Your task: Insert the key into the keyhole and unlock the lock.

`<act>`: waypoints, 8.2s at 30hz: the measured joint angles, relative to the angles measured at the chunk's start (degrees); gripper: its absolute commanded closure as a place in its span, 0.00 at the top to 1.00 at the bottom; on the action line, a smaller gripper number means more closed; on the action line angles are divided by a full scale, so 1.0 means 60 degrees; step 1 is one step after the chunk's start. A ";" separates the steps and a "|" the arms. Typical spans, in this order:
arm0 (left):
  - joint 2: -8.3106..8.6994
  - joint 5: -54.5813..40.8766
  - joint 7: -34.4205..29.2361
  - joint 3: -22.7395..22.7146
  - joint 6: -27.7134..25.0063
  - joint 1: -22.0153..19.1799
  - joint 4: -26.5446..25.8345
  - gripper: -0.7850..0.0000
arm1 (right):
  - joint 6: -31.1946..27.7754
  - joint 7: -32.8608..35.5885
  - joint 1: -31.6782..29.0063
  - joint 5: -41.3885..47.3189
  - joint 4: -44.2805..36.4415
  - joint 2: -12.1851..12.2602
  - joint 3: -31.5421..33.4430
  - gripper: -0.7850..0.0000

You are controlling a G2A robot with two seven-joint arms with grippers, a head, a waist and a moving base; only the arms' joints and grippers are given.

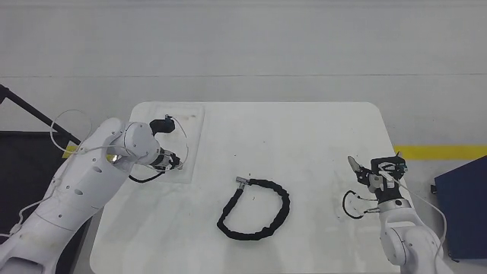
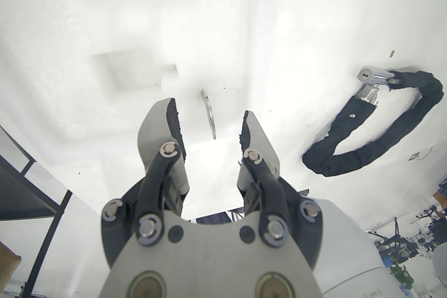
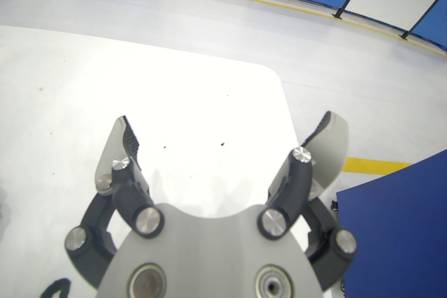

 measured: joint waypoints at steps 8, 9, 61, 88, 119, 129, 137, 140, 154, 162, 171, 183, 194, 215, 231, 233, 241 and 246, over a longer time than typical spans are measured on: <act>-0.0145 -0.0003 0.0070 0.0212 -0.0004 -0.0215 0.0338 0.36 | 0.0000 0.0000 0.0000 0.0000 0.0000 0.0000 0.0000 1.00; -0.0159 0.0002 0.0073 0.0232 -0.0004 -0.0237 0.0366 0.35 | 0.0000 0.0000 0.0000 0.0000 0.0000 0.0000 0.0000 1.00; -0.0228 0.0876 -0.0881 -0.0209 -0.0182 -0.0359 0.0326 0.00 | 0.0000 0.0000 0.0000 0.0000 0.0000 0.0000 0.0000 1.00; 0.0610 -0.5151 0.1156 -0.5746 -0.5860 0.3352 -0.1624 0.00 | 0.0000 0.0000 0.0000 0.0000 0.0000 0.0000 0.0000 1.00; 0.1155 -0.6643 0.4087 -0.4484 -1.1173 0.4480 -0.0867 0.00 | -0.0224 0.0010 0.0281 -0.0573 -0.0178 0.0047 0.0101 1.00; 0.1155 -0.6644 0.4088 -0.4484 -1.1173 0.4480 -0.0867 0.00 | -0.2500 0.0328 0.2042 -0.5168 -0.1212 0.0243 -0.1161 1.00; 0.1155 -0.6644 0.4088 -0.4484 -1.1173 0.4480 -0.0867 0.00 | -0.4699 0.0194 0.3356 -0.8427 -0.0572 0.0249 -0.3529 1.00; 0.1155 -0.6644 0.4088 -0.4484 -1.1173 0.4480 -0.0867 0.00 | -0.5081 0.0444 0.3840 -0.8230 -0.0087 0.0141 -0.4087 1.00; 0.1155 -0.6644 0.4088 -0.4484 -1.1173 0.4480 -0.0867 0.00 | -0.5263 0.0548 0.3984 -0.7915 0.0032 0.0106 -0.4190 1.00; 0.1155 -0.6644 0.4088 -0.4484 -1.1173 0.4480 -0.0867 0.00 | -0.5263 0.0548 0.3985 -0.7915 0.0032 0.0106 -0.4190 1.00; 0.1155 -0.6644 0.4088 -0.4484 -1.1173 0.4480 -0.0867 0.00 | -0.5263 0.0548 0.3985 -0.7915 0.0032 0.0106 -0.4190 1.00; 0.1155 -0.6644 0.4088 -0.4484 -1.1173 0.4480 -0.0867 0.00 | -0.5263 0.0548 0.3985 -0.7915 0.0032 0.0106 -0.4190 1.00; 0.1155 -0.6644 0.4088 -0.4484 -1.1173 0.4480 -0.0867 0.00 | -0.5263 0.0548 0.3985 -0.7915 0.0032 0.0106 -0.4190 1.00; 0.1155 -0.6644 0.4088 -0.4484 -1.1173 0.4480 -0.0867 0.00 | -0.5263 0.0548 0.3985 -0.7915 0.0032 0.0106 -0.4190 1.00; 0.1155 -0.6644 0.4088 -0.4484 -1.1173 0.4480 -0.0867 0.00 | -0.5263 0.0548 0.3985 -0.7915 0.0032 0.0106 -0.4190 1.00; 0.1155 -0.6644 0.4088 -0.4484 -1.1173 0.4480 -0.0867 0.00 | -0.5263 0.0548 0.3985 -0.7915 0.0032 0.0106 -0.4190 1.00; 0.1155 -0.6644 0.4088 -0.4484 -1.1173 0.4480 -0.0867 0.00 | -0.5263 0.0548 0.3985 -0.7915 0.0032 0.0106 -0.4190 1.00; 0.1155 -0.6644 0.4088 -0.4484 -1.1173 0.4480 -0.0867 0.00 | -0.5263 0.0548 0.3985 -0.7915 0.0032 0.0106 -0.4190 1.00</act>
